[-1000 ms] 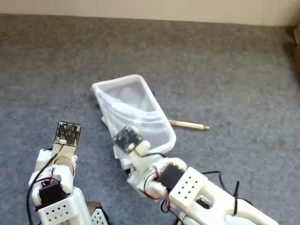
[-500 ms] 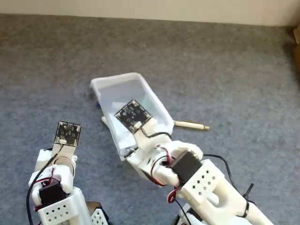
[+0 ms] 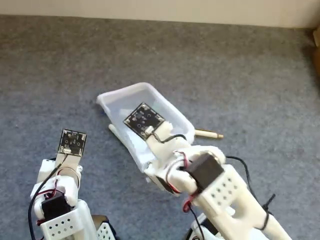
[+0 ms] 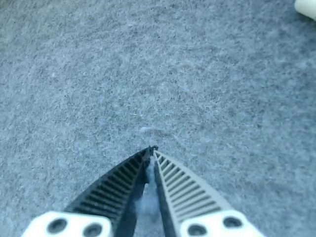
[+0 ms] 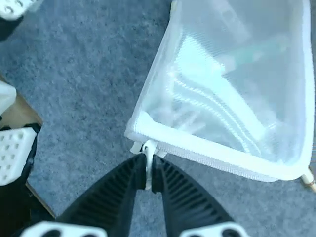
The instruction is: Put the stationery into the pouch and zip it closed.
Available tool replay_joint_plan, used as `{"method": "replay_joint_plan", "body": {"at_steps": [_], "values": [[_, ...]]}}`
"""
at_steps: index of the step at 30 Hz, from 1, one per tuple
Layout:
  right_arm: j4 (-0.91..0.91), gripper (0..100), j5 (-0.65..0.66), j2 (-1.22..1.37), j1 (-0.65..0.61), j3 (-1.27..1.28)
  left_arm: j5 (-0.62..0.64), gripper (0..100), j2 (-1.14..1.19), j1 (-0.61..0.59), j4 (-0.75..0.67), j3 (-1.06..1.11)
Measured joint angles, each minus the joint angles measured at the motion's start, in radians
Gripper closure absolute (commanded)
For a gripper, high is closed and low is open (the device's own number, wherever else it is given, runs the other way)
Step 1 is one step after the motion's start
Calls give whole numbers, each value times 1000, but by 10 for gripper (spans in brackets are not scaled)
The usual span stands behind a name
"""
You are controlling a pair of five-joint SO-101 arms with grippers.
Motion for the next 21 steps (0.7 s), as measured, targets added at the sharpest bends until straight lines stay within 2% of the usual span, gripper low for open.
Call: {"method": "replay_joint_plan", "body": {"at_steps": [4, 10, 21], "values": [[64, 994, 6, 153, 0, -80, 0, 993, 0, 0, 0, 0], [64, 994, 8, 328, 0, -193, 0, 993, 0, 0, 0, 0], [-247, 987, 8, 562, 0, -226, 0, 993, 0, 0, 0, 0]]}}
